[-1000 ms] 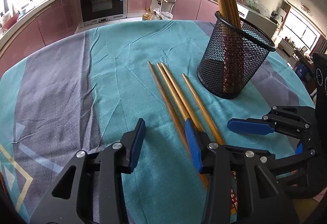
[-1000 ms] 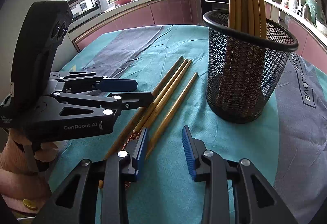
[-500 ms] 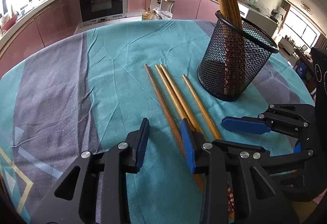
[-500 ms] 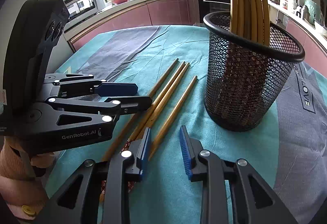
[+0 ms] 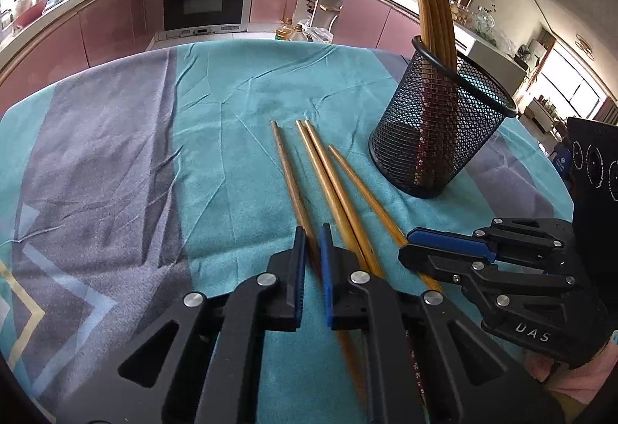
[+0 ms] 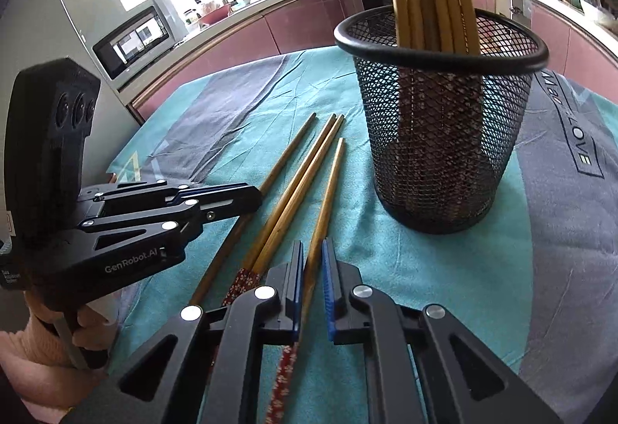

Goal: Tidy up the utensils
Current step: 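Grasp a chopstick with the right tool while the left tool grasps another, then lift the chopstick upright over the mesh cup with the right tool while the left tool lifts its own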

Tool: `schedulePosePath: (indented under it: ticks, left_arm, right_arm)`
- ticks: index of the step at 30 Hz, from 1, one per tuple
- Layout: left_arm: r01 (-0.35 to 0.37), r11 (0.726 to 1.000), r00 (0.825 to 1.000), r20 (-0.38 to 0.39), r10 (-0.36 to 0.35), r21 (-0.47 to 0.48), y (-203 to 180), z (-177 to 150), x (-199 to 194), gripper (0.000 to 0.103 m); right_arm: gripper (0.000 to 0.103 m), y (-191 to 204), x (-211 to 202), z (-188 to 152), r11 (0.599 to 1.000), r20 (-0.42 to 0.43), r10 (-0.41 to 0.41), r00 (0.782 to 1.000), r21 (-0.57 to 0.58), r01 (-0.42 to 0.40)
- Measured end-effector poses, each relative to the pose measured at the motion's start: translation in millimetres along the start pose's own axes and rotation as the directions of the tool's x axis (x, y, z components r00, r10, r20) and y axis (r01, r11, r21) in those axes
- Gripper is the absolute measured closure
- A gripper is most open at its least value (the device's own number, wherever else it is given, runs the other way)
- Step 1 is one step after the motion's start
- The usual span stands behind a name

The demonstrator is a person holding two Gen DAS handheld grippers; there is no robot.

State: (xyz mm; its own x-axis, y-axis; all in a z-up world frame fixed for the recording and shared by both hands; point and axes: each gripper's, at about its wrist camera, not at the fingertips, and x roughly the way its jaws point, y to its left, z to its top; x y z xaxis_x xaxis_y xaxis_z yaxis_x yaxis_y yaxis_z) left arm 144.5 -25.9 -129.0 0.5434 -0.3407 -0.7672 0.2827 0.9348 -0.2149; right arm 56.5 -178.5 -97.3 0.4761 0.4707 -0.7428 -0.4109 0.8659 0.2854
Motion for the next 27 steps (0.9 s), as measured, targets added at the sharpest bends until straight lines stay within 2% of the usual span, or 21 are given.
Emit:
schedulePosePath:
  ticks: [3,9,14,27]
  left_arm:
    - [0.009,1.0,1.0,0.011,-0.009,-0.017,2.0,-1.8,-4.9,0.102]
    - [0.016,1.0,1.0,0.013,-0.016,0.001,-1.2,-6.2,-10.7,0.102]
    - [0.017,1.0,1.0,0.002,-0.017,0.018,-1.5,-6.5,-8.7,0.088]
    - [-0.012,0.998,0.999,-0.039,0.014,0.062,-8.3,8.6,12.4,0.088]
  right_arm:
    - [0.096,-1.1,-0.9,0.6,1.0,0.003,0.004,1.0,0.01,-0.004]
    - [0.097,-4.1,-8.7,0.9,1.0,0.016,0.017,1.0,0.012,-0.018]
    - [0.097,-0.8,-10.2,1.1,0.999,0.022,0.036,0.999,-0.003,-0.036]
    - [0.095,5.8,4.0,5.9,0.999,-0.012,0.007,1.0,-0.033,-0.008]
